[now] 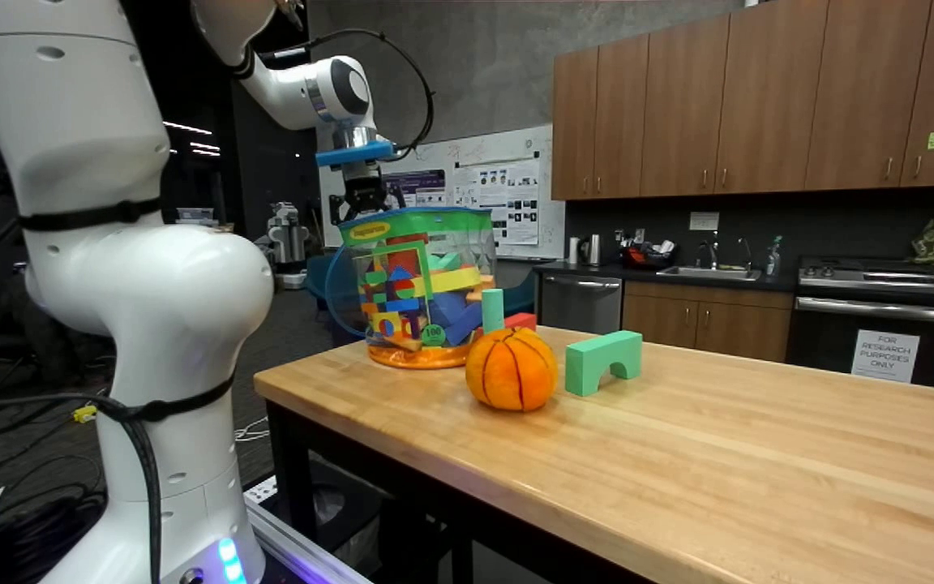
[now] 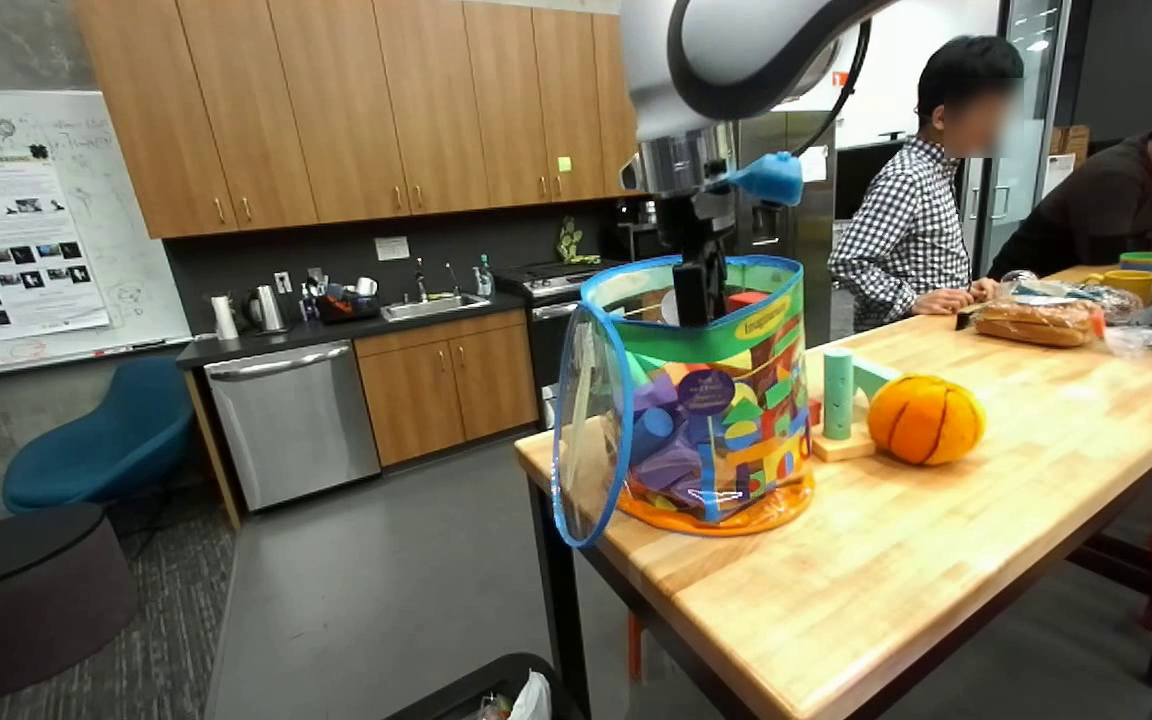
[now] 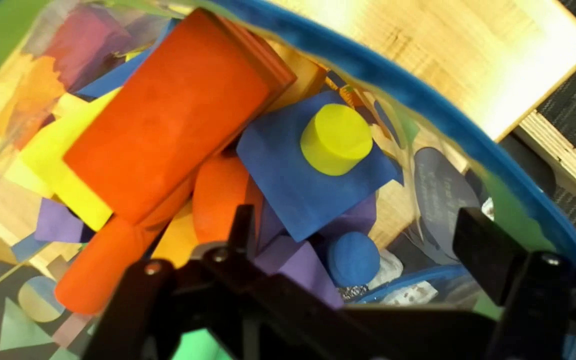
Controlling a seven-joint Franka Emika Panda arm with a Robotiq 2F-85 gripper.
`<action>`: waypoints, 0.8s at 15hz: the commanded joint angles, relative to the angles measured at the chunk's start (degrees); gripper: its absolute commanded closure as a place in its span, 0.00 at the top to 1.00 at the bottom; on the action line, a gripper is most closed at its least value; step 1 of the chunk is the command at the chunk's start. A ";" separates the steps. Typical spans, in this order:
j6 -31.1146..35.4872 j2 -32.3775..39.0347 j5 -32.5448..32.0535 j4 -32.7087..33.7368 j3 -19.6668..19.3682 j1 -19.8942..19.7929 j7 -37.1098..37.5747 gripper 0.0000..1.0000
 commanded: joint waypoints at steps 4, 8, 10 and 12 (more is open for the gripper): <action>0.55 1.64 0.31 -1.86 0.28 0.38 3.41 1.00; 0.93 2.74 0.57 -1.82 0.55 0.55 4.72 1.00; 1.87 3.59 0.10 -1.71 0.72 0.50 5.93 1.00; 2.56 4.69 -0.50 -1.59 0.81 0.27 7.63 1.00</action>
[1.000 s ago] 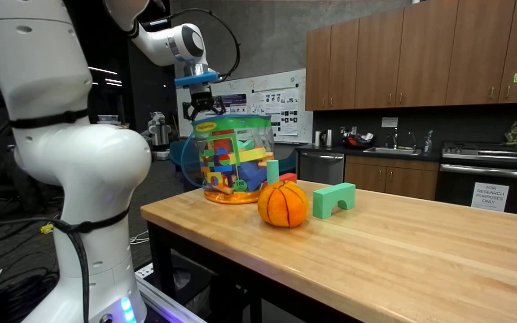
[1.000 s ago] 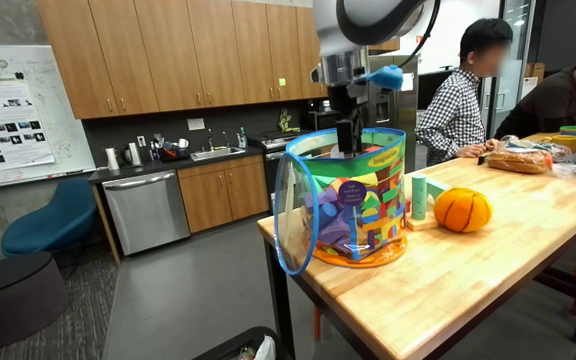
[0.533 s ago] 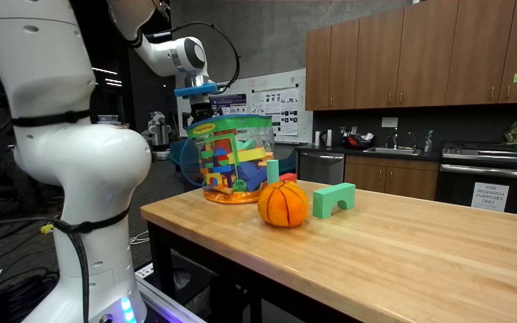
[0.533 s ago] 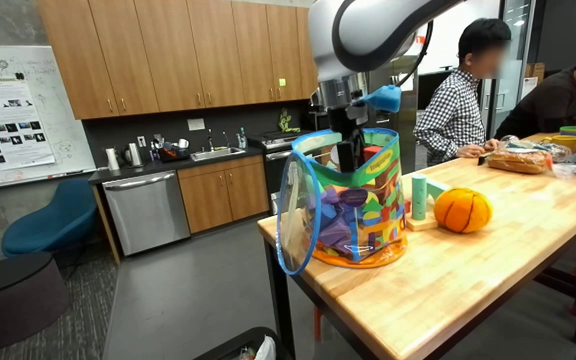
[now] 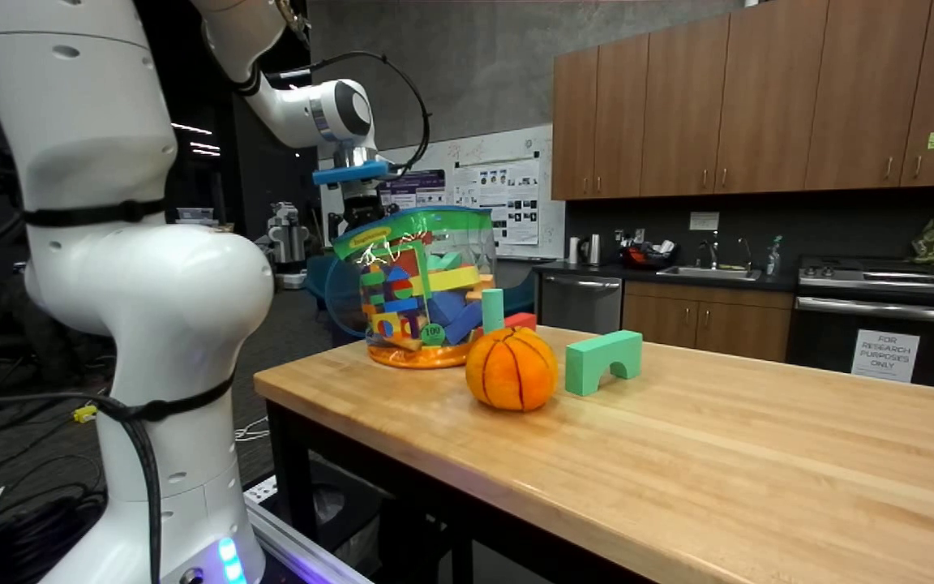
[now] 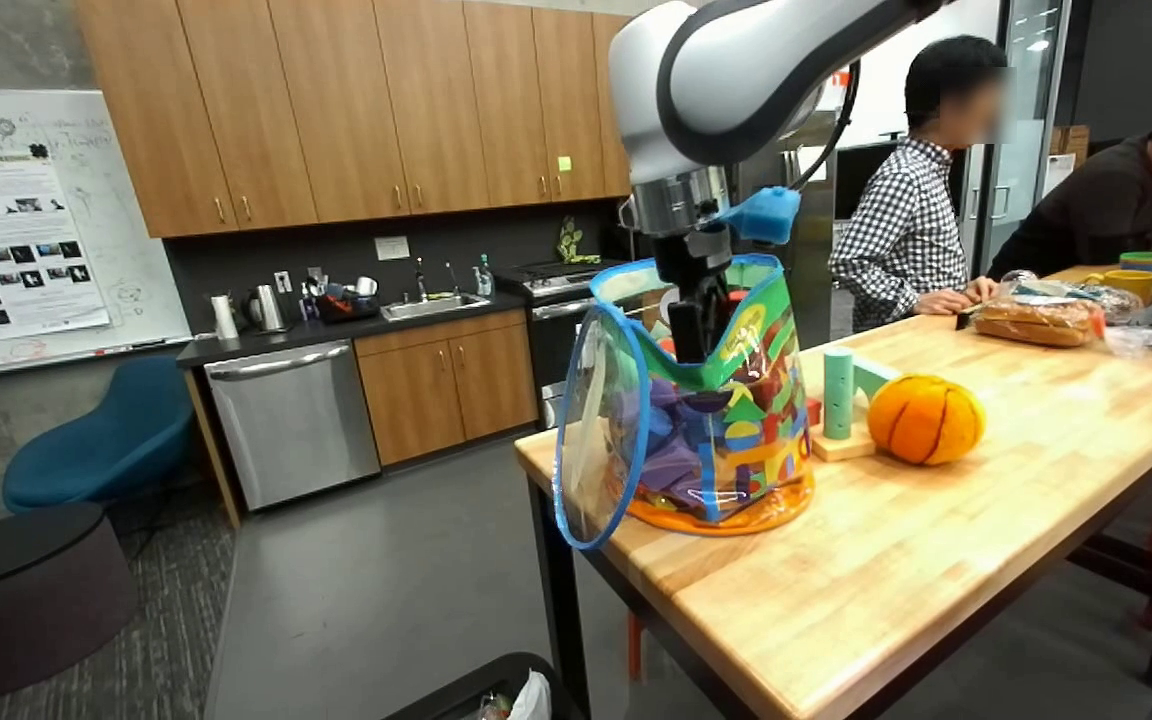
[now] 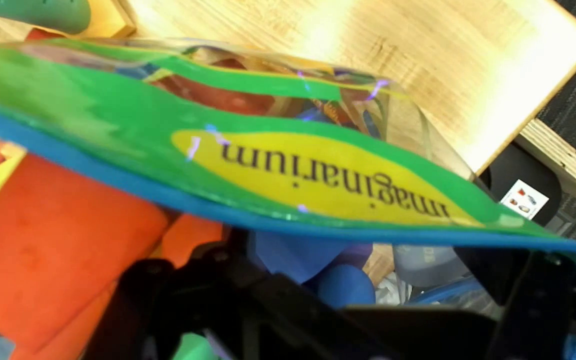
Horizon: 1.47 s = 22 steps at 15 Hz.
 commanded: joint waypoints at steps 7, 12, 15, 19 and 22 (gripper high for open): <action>-3.00 5.23 -0.06 2.68 -2.65 -2.71 8.05 1.00; -3.89 5.92 0.29 4.28 -4.56 -4.38 8.45 1.00; -5.31 5.74 0.81 4.81 -5.14 -4.90 8.41 1.00; -4.33 5.48 0.56 4.11 -4.92 -4.63 8.22 1.00; -4.33 5.51 0.54 4.09 -4.84 -4.52 8.22 1.00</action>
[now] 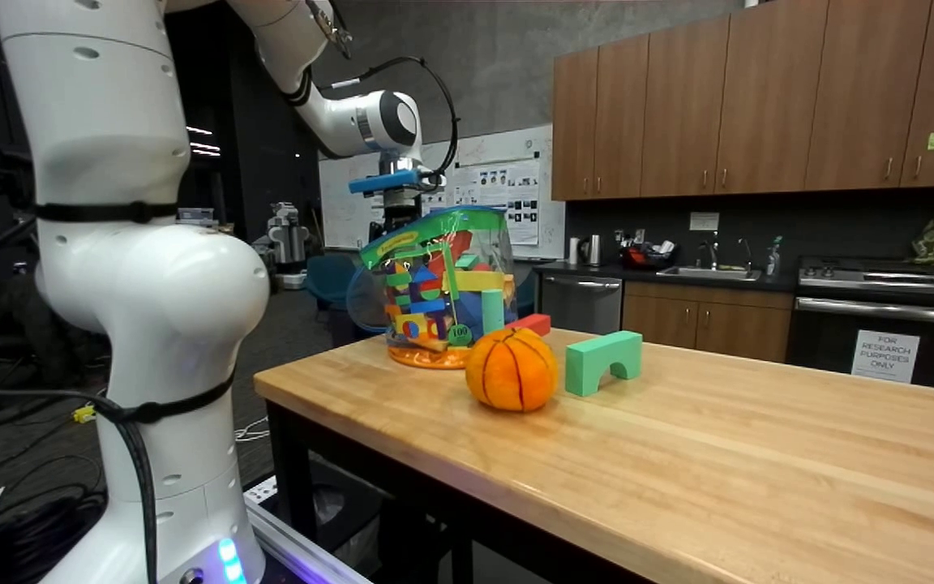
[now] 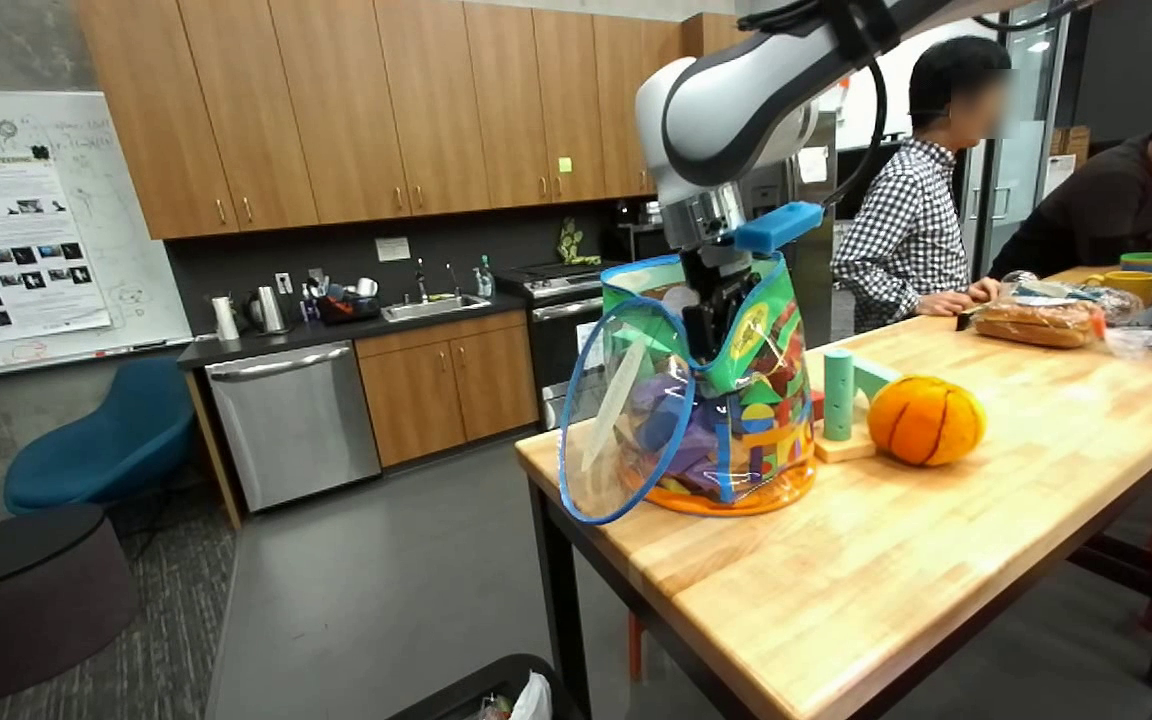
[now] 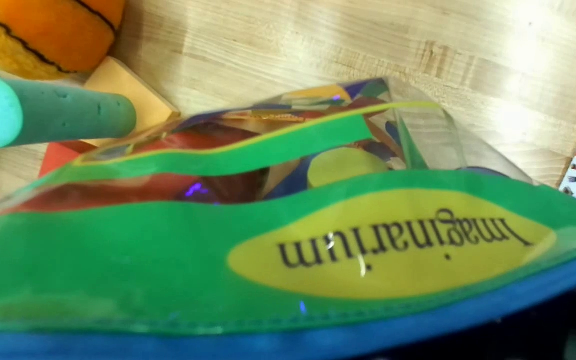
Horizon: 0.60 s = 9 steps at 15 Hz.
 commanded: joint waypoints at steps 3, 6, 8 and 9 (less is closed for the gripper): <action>-0.18 0.04 0.01 0.15 0.05 0.01 0.03 1.00; -0.80 0.28 1.09 1.28 0.27 0.38 -1.82 1.00; -4.10 1.55 2.93 2.13 0.50 0.77 -2.82 1.00; -5.24 1.72 2.96 2.03 0.66 0.84 -2.26 1.00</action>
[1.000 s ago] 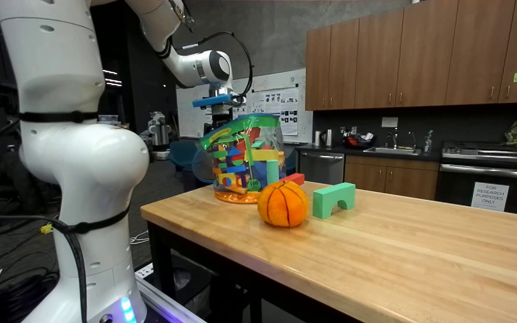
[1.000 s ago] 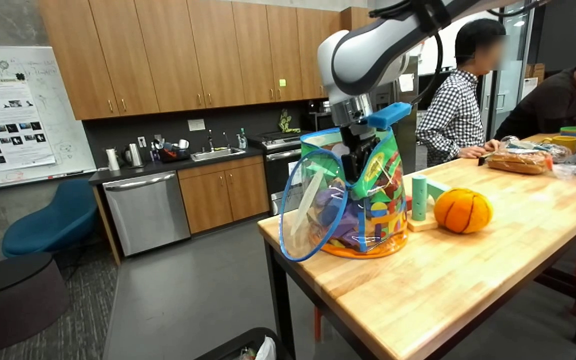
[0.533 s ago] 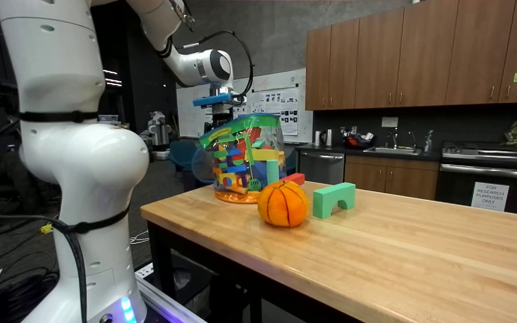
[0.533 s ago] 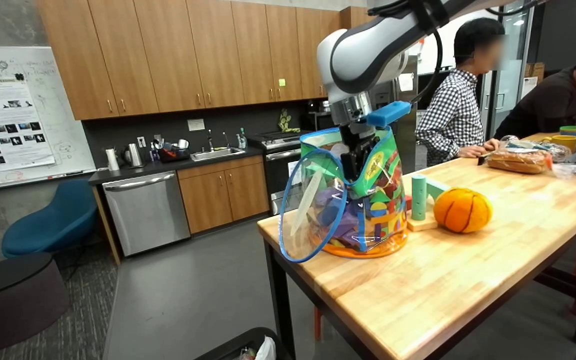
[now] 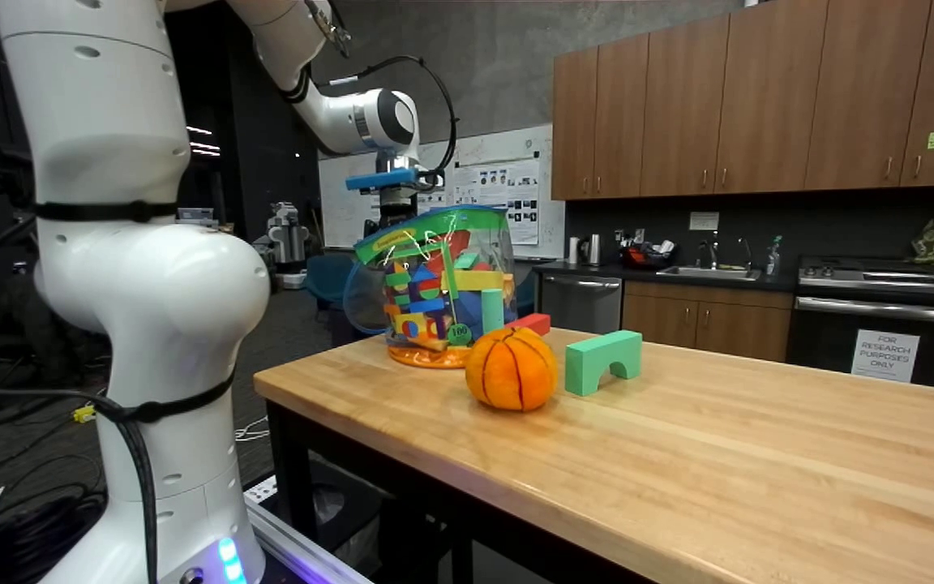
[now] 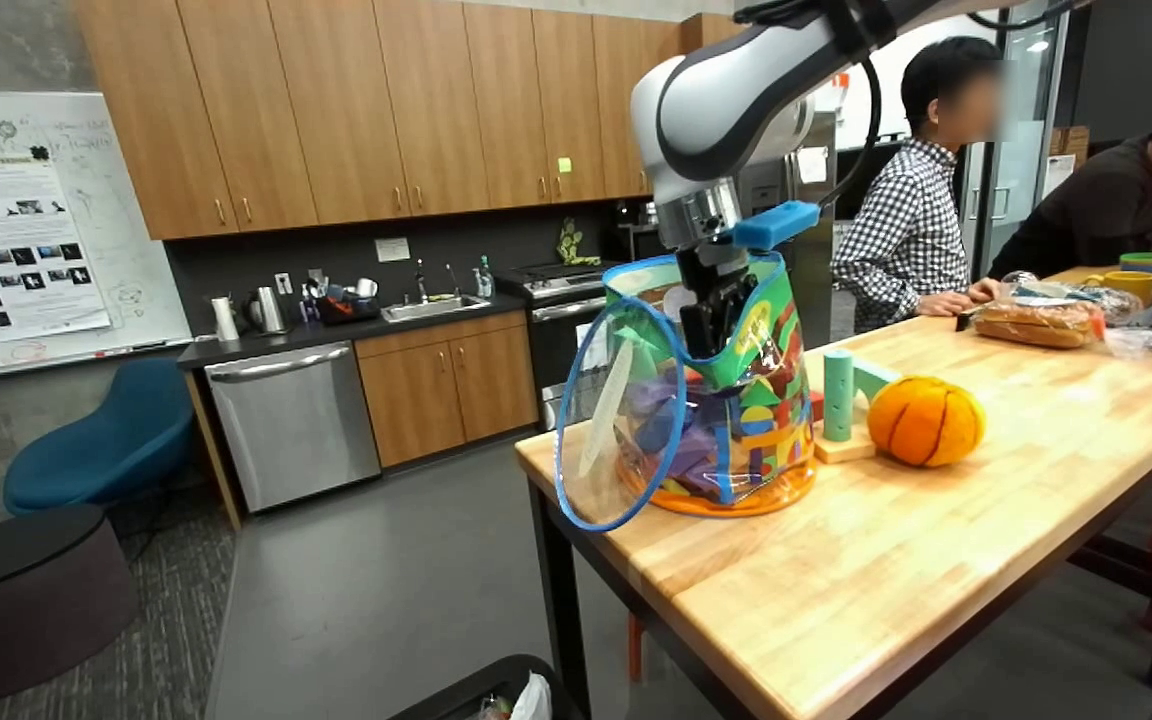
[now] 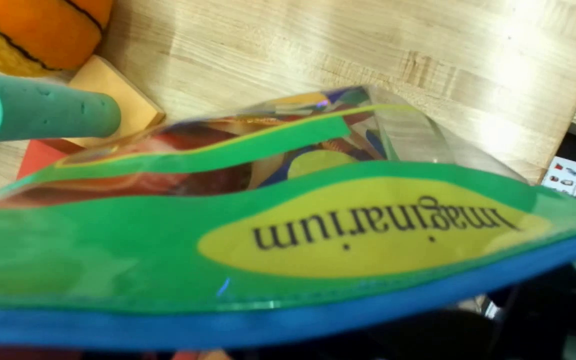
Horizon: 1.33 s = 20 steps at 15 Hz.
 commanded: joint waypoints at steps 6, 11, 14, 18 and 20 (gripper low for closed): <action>-4.57 2.75 0.70 -0.46 0.01 -0.04 3.56 1.00; -5.76 3.83 0.12 0.57 0.19 0.23 1.61 1.00; -6.77 3.21 -0.27 1.29 0.33 0.31 1.27 0.68; -8.00 3.30 -0.88 2.03 0.58 0.57 1.28 0.40; -8.31 3.36 -1.05 2.26 0.63 0.65 1.27 0.29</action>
